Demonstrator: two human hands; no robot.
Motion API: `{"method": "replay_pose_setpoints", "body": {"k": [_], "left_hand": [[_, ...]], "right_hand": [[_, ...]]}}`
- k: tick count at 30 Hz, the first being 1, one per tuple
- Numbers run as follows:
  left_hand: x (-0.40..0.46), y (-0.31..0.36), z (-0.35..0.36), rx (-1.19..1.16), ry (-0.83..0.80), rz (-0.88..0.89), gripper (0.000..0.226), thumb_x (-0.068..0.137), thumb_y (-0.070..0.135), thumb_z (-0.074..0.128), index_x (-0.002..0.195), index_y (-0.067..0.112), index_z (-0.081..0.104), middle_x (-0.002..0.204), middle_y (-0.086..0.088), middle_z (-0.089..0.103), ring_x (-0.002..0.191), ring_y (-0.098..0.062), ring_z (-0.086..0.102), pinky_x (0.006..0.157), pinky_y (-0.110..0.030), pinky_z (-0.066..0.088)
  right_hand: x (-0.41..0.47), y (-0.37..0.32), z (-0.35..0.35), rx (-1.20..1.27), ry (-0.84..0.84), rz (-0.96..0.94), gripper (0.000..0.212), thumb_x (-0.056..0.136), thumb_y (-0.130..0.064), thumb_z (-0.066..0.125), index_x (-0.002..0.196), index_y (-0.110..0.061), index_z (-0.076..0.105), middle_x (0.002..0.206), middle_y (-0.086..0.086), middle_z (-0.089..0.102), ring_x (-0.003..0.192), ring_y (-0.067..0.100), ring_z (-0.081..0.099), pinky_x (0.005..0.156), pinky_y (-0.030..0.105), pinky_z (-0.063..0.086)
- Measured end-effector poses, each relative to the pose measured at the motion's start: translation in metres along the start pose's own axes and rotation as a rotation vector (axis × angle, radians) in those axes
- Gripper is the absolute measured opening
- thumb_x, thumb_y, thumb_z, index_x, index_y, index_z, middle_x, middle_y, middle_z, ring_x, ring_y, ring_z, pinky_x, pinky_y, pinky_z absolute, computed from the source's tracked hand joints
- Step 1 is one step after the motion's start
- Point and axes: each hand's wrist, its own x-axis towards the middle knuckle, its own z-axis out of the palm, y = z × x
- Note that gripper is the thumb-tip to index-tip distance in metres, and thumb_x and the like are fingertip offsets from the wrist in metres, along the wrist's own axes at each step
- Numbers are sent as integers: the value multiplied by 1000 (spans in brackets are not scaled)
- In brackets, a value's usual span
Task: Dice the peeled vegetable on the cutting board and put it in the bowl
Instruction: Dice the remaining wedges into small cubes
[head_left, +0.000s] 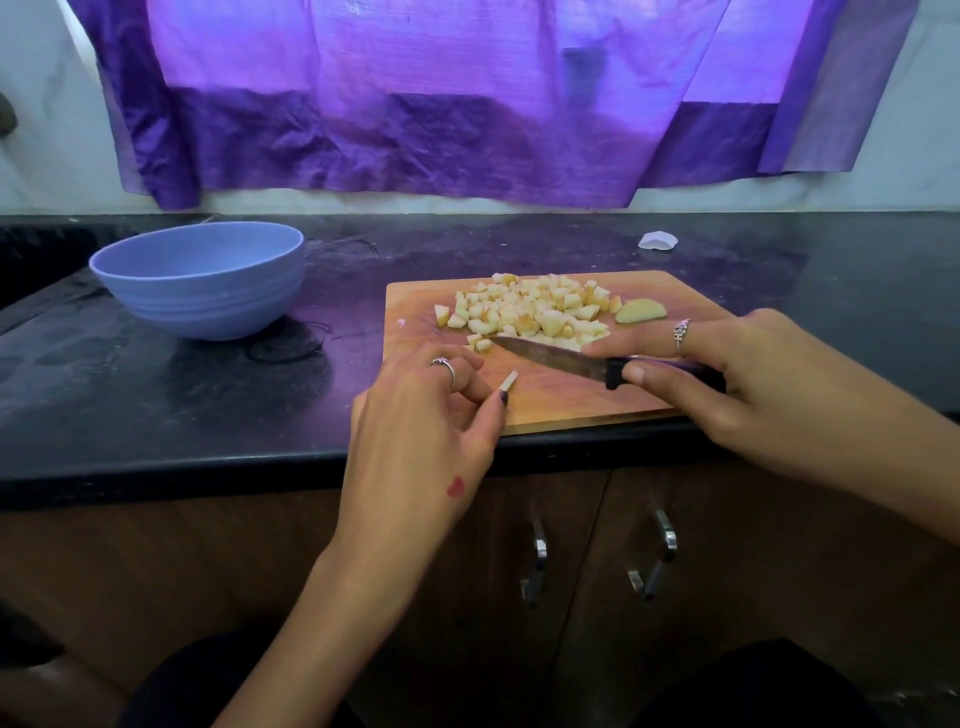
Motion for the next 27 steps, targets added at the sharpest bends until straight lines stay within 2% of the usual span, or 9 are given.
{"method": "replay_pose_setpoints", "body": {"k": [4,6,10,12,15,18,19,21,27], "left_hand": [[-1,-2,0,-2,6,14,17,82,27,68,66,24,63,102,18,64,96,0,50,83,-35,45],[-1,-2,1,-10,11,13,17,82,27,68,67,23,64,101,18,64,94,3,48,81,-33,45],[0,-2,2,-26,23,13,15,82,26,69,68,21,66,99,17,64,92,2,49,80,-33,46],[0,-2,2,-27,23,15,13,82,25,69,70,22,67,98,17,64,91,1,50,81,-34,46],[0,-3,2,-31,25,19,13,82,25,70,69,22,67,97,17,64,92,0,51,80,-32,46],[0,-4,3,-21,37,23,15,82,26,69,68,21,66,98,16,65,91,1,49,77,-30,45],[-1,-4,4,-16,38,23,15,82,27,69,68,21,66,99,16,65,91,1,49,78,-30,44],[-1,-4,4,-15,41,21,16,82,27,69,68,21,65,101,15,65,92,1,49,78,-30,44],[0,-3,3,-34,42,29,20,82,27,70,64,25,63,100,16,64,95,-1,51,81,-34,46]], "right_hand": [[0,0,4,-27,-9,-22,30,90,-43,47,114,-43,65,80,-36,44,79,-38,30,69,-5,28],[3,-1,5,7,-40,2,27,94,-42,48,116,-42,64,87,-27,57,80,-28,43,71,0,33],[6,-5,10,31,-110,22,33,89,-41,44,117,-44,62,116,-4,64,108,9,56,92,31,45],[7,-7,11,12,-134,24,32,91,-39,46,118,-45,61,120,-1,62,114,15,54,95,37,45],[5,-5,9,-9,-127,35,34,88,-44,42,115,-45,63,119,-3,61,113,13,53,94,36,45],[1,-2,8,-51,-53,41,30,89,-39,46,113,-45,64,102,-17,61,92,-13,51,73,7,40],[-1,-3,8,-26,-29,51,29,90,-36,49,114,-43,64,97,-19,60,80,-19,49,68,4,37],[-5,-6,7,37,-10,65,31,89,-40,48,116,-43,63,100,-18,65,76,-16,52,70,8,40],[-1,-12,9,70,-74,62,35,87,-48,40,115,-48,61,108,-6,66,95,11,61,82,32,47]]}}
